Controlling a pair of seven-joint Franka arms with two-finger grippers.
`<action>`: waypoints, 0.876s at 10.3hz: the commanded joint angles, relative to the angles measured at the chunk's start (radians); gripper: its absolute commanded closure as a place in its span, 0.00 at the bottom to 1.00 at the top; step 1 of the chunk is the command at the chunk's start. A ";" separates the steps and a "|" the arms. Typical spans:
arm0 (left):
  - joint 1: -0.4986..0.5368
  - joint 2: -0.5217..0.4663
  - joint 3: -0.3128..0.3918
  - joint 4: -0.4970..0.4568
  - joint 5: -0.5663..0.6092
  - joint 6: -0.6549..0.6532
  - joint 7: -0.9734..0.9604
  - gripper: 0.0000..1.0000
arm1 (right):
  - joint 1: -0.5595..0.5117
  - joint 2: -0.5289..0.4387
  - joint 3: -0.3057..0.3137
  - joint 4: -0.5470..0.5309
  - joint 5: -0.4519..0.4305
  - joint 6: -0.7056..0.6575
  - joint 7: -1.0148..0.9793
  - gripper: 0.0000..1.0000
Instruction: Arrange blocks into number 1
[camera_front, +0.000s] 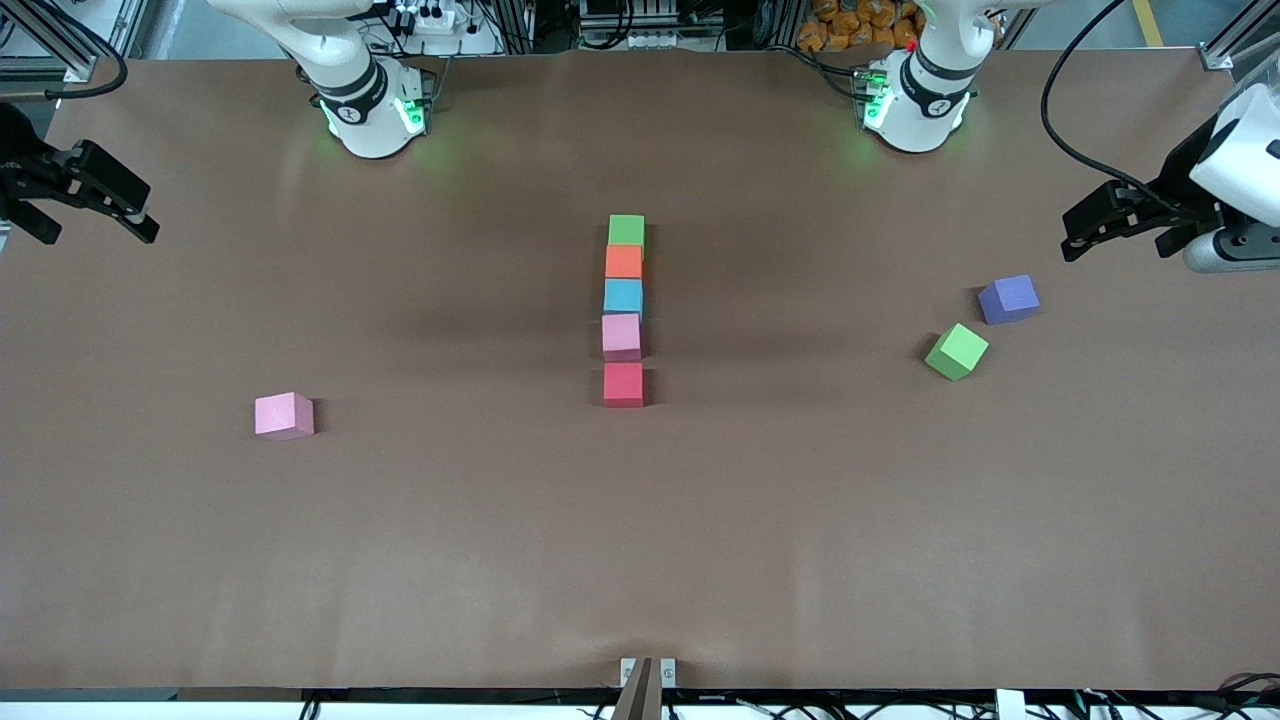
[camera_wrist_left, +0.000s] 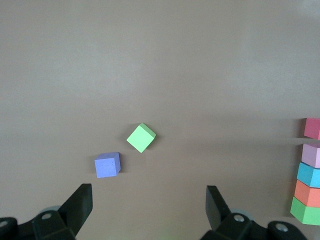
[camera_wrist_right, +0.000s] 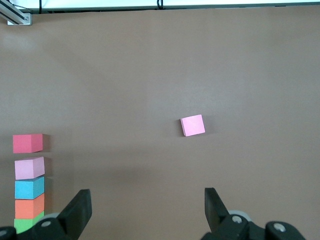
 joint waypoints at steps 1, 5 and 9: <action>0.003 0.002 -0.001 0.010 -0.021 -0.014 -0.012 0.00 | 0.011 0.014 -0.011 0.033 0.006 -0.023 -0.012 0.00; -0.002 0.002 -0.001 0.010 -0.018 -0.014 -0.012 0.00 | -0.003 0.014 -0.015 0.033 0.014 -0.058 -0.009 0.00; -0.005 0.002 -0.001 0.010 -0.014 -0.014 -0.012 0.00 | -0.008 0.017 -0.015 0.033 0.015 -0.058 -0.010 0.00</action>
